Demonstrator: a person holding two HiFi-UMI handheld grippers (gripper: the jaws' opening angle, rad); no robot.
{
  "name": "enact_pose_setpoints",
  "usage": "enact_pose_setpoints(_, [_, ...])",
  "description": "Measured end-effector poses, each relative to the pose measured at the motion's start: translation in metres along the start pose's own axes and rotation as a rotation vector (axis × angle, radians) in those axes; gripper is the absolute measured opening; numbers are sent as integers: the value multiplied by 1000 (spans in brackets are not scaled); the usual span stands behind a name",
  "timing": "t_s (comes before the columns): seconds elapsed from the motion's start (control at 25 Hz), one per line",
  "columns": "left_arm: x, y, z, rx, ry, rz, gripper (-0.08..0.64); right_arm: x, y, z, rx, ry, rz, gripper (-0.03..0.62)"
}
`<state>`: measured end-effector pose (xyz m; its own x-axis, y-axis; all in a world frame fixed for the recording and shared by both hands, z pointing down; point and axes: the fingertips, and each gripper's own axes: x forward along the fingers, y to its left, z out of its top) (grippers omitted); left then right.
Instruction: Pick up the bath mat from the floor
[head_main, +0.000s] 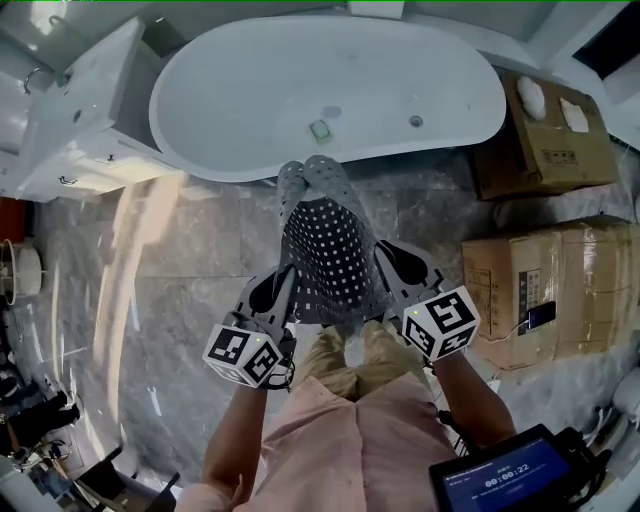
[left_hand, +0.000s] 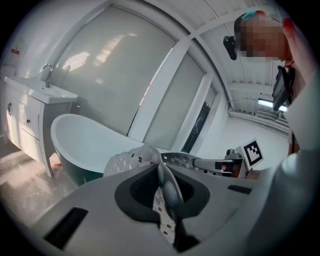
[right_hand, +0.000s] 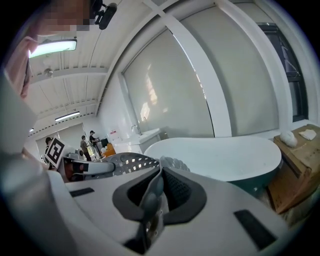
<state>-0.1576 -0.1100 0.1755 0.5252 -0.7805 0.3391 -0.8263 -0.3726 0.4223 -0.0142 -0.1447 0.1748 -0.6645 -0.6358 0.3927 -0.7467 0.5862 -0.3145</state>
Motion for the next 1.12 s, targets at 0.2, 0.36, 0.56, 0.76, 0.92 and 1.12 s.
enact_pose_setpoints(0.2, [-25, 11, 23, 24, -31, 44, 35, -16, -4, 22, -21, -23, -30, 28])
enact_pose_setpoints(0.36, [-36, 18, 42, 37, -63, 90, 36, -27, -13, 36, -18, -38, -58, 28])
enact_pose_setpoints(0.56, [-46, 29, 61, 31, -98, 137, 36, -40, -24, 55, -20, -60, -103, 28])
enact_pose_setpoints(0.76, [-61, 48, 74, 48, -120, 169, 37, -43, -25, 69, -44, -88, -144, 28])
enact_pose_setpoints(0.92, [-63, 51, 83, 59, -145, 194, 37, -51, -33, 78, -58, -120, -167, 28])
enact_pose_setpoints(1.12, [-61, 42, 97, 76, -172, 222, 37, -69, -43, 91, -69, -146, -183, 28])
